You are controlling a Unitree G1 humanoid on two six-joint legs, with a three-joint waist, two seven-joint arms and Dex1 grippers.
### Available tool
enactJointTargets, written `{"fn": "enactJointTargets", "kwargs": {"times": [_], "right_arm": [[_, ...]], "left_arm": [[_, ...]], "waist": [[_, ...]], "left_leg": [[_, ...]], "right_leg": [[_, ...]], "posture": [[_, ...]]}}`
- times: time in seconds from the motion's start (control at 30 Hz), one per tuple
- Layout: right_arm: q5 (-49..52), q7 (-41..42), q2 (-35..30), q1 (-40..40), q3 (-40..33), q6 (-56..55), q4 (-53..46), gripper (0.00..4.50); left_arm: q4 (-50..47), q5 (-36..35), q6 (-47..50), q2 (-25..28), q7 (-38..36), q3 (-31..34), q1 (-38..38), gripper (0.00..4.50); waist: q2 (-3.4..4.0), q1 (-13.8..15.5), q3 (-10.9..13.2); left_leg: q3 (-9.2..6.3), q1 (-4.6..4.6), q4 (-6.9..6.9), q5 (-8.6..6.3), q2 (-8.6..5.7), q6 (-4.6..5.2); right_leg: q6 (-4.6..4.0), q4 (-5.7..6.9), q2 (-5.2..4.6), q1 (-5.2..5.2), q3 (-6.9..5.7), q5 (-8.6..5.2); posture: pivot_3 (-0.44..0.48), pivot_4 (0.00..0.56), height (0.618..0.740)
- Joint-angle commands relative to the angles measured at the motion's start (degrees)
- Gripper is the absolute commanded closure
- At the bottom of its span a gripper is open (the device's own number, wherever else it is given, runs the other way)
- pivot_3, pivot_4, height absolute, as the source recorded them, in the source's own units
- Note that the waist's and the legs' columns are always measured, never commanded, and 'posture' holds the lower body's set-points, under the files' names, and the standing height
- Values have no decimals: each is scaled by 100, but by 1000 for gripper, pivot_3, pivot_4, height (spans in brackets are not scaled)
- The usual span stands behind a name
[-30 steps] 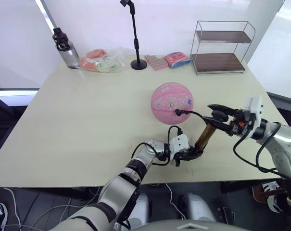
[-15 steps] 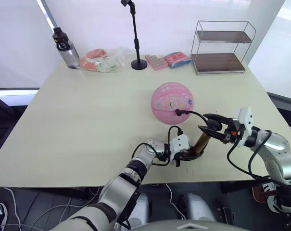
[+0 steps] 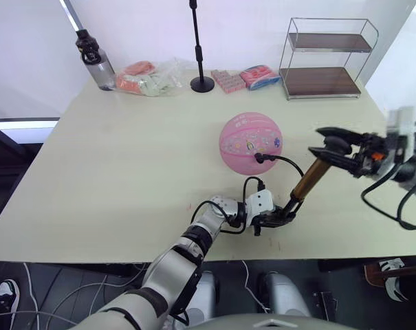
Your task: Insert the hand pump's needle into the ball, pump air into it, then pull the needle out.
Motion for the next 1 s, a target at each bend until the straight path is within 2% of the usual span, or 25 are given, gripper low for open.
{"fn": "enactJointTargets", "kwargs": {"times": [0.03,0.27,0.37,0.67,0.8,1.0], "right_arm": [[345,-163,-320,-438,-680,170,-132,2662],[531,-236,-671,-819,-692,625,-86,2662],[27,37,-621,-306,-248,363,-215,2662],[-836,44,359,788,819,-552,-216,2665],[-1816,80,740,1281,1456,-1482,364,2665],[-2571,56,1219,1595,1836,-2754,1073,2665]], "left_arm": [[513,390,265,272,158,-152,268,3404],[535,403,248,262,168,-166,255,3404],[534,401,236,265,182,-165,256,3404],[539,378,249,264,230,-123,235,3404],[548,392,249,254,234,-134,229,3404],[566,397,234,251,251,-128,216,3404]], "waist": [[1,1,2],[3,6,12],[3,8,13],[-53,5,-30],[-55,5,-47],[-61,1,-61]], "left_leg": [[1,0,0,0,0,0],[3,-6,1,0,-2,0],[3,-6,1,0,-2,0],[-3,12,7,0,8,0],[-5,16,6,0,10,0],[-4,23,7,0,9,0]], "right_leg": [[0,0,0,0,0,0],[0,0,-2,-4,1,0],[0,0,-2,-4,1,0],[1,4,6,15,-7,0],[0,6,7,16,-9,0],[0,9,8,22,-6,0]], "posture": [[0,150,740],[0,150,740],[0,150,740],[0,150,740],[0,150,740],[0,150,740]]}}
